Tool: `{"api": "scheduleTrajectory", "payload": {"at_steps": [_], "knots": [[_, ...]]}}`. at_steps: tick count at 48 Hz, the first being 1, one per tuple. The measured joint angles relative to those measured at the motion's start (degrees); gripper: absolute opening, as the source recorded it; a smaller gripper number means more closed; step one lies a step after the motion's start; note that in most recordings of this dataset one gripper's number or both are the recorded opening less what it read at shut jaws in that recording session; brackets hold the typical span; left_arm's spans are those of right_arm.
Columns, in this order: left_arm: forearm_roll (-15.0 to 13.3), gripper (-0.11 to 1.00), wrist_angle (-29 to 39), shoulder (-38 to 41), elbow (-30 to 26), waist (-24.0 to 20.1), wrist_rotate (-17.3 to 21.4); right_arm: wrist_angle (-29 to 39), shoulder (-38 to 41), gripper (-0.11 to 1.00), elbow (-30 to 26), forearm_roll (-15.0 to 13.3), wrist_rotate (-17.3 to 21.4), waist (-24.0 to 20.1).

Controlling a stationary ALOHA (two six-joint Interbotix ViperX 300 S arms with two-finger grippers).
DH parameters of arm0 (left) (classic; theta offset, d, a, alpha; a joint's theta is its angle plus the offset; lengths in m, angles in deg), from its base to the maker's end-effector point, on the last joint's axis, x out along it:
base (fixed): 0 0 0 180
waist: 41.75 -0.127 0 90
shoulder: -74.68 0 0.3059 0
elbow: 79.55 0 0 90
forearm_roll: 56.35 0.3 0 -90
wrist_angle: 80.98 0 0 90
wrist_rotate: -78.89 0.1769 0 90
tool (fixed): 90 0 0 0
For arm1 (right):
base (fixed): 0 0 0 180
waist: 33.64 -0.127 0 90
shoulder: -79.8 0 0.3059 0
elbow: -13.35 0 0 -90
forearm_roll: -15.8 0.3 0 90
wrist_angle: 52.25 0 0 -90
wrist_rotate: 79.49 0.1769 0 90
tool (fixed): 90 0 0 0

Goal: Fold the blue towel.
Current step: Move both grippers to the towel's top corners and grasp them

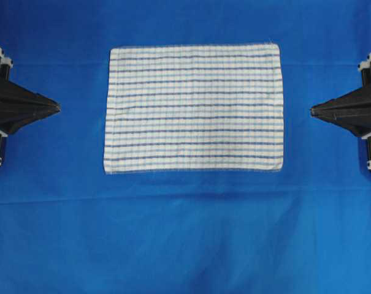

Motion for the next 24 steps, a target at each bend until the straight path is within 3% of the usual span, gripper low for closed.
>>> {"api": "scheduleTrajectory", "payload": {"at_steps": [13,24], "knots": [[-1.3,0.00,1.4,0.6,-0.4,-6.0,0.5,2.8,0.7,0.00,-1.6,0.0,0.8,3.3],[-1.3,0.00,2.5,4.8,-0.3,-14.1,0.5,7.1,4.0,0.00,-2.2,0.2,3.1,12.1]]}}
